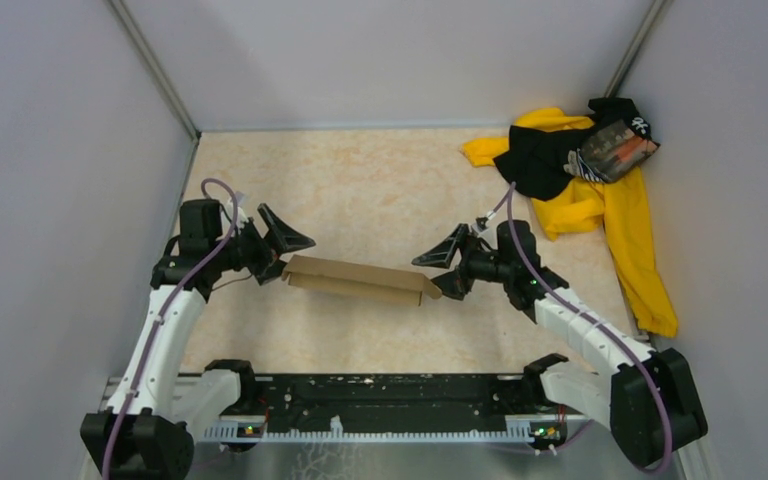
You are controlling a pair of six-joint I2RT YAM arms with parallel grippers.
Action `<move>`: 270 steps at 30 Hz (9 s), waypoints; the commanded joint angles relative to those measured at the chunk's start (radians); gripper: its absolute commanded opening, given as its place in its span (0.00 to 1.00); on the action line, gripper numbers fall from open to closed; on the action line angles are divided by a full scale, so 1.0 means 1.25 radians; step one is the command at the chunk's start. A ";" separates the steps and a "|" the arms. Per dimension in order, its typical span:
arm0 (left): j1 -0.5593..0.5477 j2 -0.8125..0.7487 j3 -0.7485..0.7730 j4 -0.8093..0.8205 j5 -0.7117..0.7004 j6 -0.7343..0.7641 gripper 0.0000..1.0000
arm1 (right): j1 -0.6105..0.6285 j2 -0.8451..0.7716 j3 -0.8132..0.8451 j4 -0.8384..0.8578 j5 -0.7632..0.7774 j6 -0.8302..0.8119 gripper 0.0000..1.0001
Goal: Fold the paper box
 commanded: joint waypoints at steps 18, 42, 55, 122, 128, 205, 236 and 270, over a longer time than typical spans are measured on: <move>-0.024 0.054 -0.003 0.038 0.177 -0.105 0.99 | -0.013 0.097 0.032 0.232 -0.130 0.065 0.72; -0.001 0.181 0.028 0.149 0.166 -0.108 0.99 | -0.125 0.228 0.063 0.266 -0.216 -0.007 0.74; 0.031 0.219 0.055 0.156 0.180 -0.074 0.99 | -0.176 0.273 0.086 0.226 -0.234 -0.079 0.75; 0.176 0.117 0.063 0.090 0.153 0.115 0.99 | 0.201 0.233 0.654 -0.683 0.047 -1.616 0.99; 0.179 0.114 0.052 0.098 0.152 0.112 0.99 | 0.231 0.253 0.636 -0.681 0.088 -1.611 0.99; 0.132 -0.217 -0.032 0.105 -0.092 0.408 0.99 | 0.235 0.404 0.747 -0.745 0.214 -1.573 0.60; -0.224 -0.077 0.022 0.140 -0.341 0.544 0.77 | 0.236 0.239 0.601 -0.761 0.268 -1.505 0.52; -0.251 -0.010 0.069 0.145 -0.311 0.545 0.40 | 0.236 0.256 0.575 -0.708 0.243 -1.489 0.46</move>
